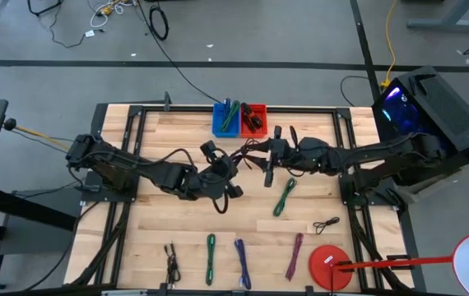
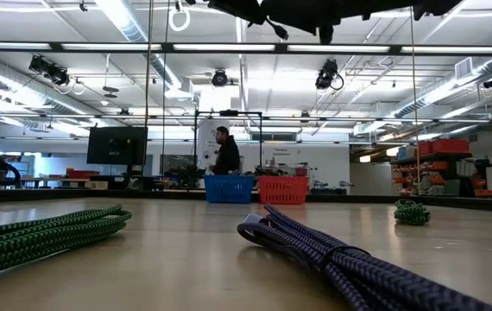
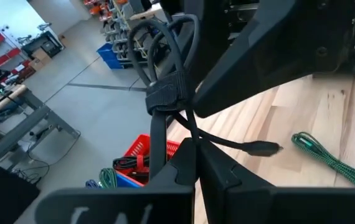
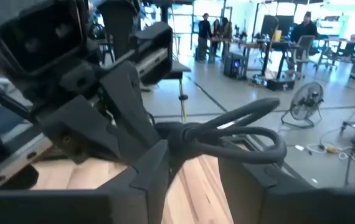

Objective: Pick & Place USB Port
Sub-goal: Put the black charger cable into the red bin

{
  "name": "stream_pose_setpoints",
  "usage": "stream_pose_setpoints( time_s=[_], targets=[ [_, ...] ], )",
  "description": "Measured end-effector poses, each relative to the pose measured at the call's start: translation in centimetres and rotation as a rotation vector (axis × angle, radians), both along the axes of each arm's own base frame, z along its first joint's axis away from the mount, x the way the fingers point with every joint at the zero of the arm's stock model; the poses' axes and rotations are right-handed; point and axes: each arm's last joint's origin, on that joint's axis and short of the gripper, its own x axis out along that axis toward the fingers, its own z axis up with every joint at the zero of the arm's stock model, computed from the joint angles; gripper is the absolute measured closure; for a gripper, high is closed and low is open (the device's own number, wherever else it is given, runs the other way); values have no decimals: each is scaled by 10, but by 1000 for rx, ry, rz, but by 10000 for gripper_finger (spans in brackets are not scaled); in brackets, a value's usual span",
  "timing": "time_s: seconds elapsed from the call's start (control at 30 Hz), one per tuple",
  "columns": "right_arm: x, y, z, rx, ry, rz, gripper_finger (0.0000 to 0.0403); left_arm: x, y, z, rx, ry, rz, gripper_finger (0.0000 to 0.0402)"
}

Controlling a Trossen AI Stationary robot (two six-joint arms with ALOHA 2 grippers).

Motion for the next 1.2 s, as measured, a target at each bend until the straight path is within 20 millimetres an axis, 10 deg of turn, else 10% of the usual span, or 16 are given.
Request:
stream_pose_setpoints(
  time_s=[0.4, 0.63, 1.2],
  targets=[
    [5, -7, 5, 1, -100, 2, 270, 0, 0, 0, -1, 3, 1, 396],
    [6, -7, 3, -44, -77, 0, 387, 0, 1, -1, -4, 6, 1, 397],
    [4, -37, -8, -49, 35, -123, 401, -2, 0, -5, 5, 70, -26, 314]
  ],
)
